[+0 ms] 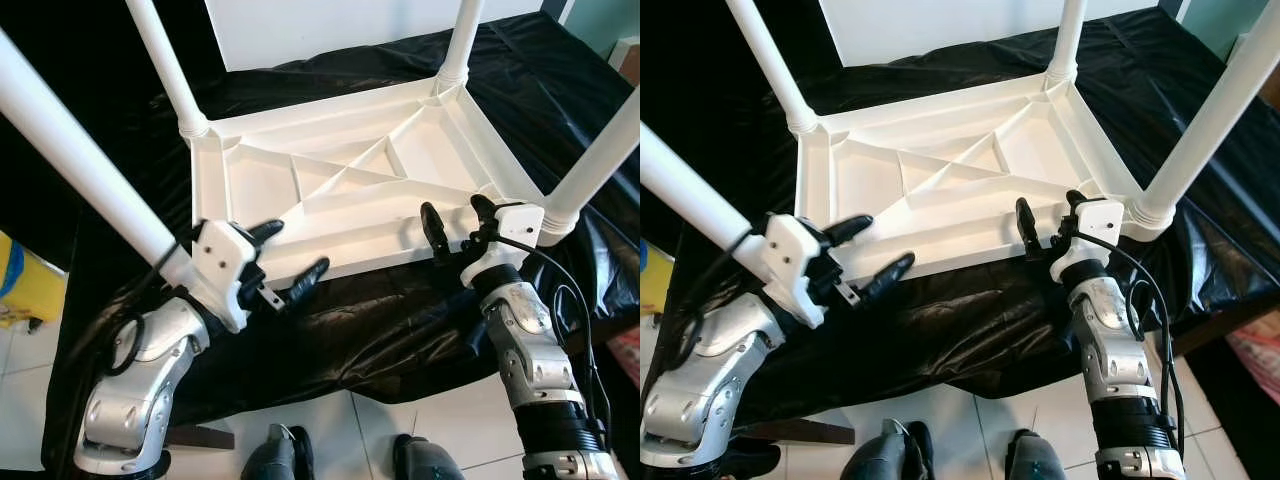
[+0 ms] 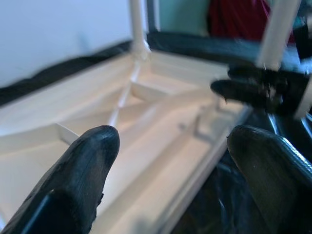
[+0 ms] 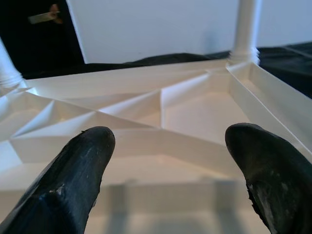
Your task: Building children table
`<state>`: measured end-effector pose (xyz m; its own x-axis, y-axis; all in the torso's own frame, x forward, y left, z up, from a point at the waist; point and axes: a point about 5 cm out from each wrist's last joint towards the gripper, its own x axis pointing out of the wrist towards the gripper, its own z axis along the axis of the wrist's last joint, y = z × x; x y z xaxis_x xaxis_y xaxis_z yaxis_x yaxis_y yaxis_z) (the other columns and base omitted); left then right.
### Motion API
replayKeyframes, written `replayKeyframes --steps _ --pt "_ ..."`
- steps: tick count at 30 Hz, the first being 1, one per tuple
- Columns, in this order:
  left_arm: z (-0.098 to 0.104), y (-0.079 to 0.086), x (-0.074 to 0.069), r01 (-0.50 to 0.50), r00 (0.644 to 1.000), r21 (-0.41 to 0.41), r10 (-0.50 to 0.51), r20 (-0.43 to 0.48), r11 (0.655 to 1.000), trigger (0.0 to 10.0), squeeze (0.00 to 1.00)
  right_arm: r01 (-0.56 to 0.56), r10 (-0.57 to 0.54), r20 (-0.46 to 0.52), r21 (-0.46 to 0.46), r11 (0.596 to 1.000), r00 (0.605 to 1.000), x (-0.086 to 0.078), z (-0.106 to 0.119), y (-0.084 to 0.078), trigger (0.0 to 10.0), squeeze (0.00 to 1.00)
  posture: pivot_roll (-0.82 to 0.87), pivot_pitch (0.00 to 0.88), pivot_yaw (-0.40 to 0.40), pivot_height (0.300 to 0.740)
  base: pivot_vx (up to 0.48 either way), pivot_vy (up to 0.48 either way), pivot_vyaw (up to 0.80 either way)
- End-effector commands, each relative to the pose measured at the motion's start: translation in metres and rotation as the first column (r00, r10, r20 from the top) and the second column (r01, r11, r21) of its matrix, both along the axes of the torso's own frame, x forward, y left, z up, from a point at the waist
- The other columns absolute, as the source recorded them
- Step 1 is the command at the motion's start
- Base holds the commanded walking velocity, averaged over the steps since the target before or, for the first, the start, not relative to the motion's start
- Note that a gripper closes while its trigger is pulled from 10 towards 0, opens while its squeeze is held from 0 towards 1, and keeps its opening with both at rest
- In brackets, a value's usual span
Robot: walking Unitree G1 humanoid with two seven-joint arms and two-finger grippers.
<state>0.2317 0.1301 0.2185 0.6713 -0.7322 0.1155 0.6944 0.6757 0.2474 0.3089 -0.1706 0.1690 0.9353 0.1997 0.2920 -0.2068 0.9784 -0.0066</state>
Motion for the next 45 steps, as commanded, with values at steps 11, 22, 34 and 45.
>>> replayKeyframes --steps 11,22,34,45 --pt "0.016 0.027 -0.015 -0.343 0.928 -0.130 0.357 0.105 0.930 10.0 0.00 -0.099 0.098 -0.008 -0.010 0.995 0.995 0.019 0.002 0.015 10.0 0.00 0.13 0.178 -0.071 0.740 0.000 0.000 0.00" --pt "0.029 0.043 -0.029 -0.486 0.839 -0.198 0.518 0.167 0.851 10.0 0.00 -0.159 0.158 -0.012 -0.008 0.987 0.987 0.029 0.004 0.027 10.0 0.00 0.18 0.193 -0.119 0.740 0.000 0.000 0.00" --pt "0.041 0.057 -0.051 -0.618 0.706 -0.254 0.667 0.238 0.744 10.0 0.00 -0.241 0.240 -0.024 -0.009 0.971 0.970 0.042 0.005 0.045 10.0 0.00 0.26 0.222 -0.199 0.740 0.000 0.000 0.00" --pt "0.005 0.032 -0.060 -0.461 0.887 -0.030 0.461 0.019 0.887 10.0 0.00 -0.306 0.305 -0.035 -0.004 0.952 0.952 0.046 0.004 0.064 10.0 0.00 0.30 0.233 -0.210 0.740 0.000 0.000 0.00"
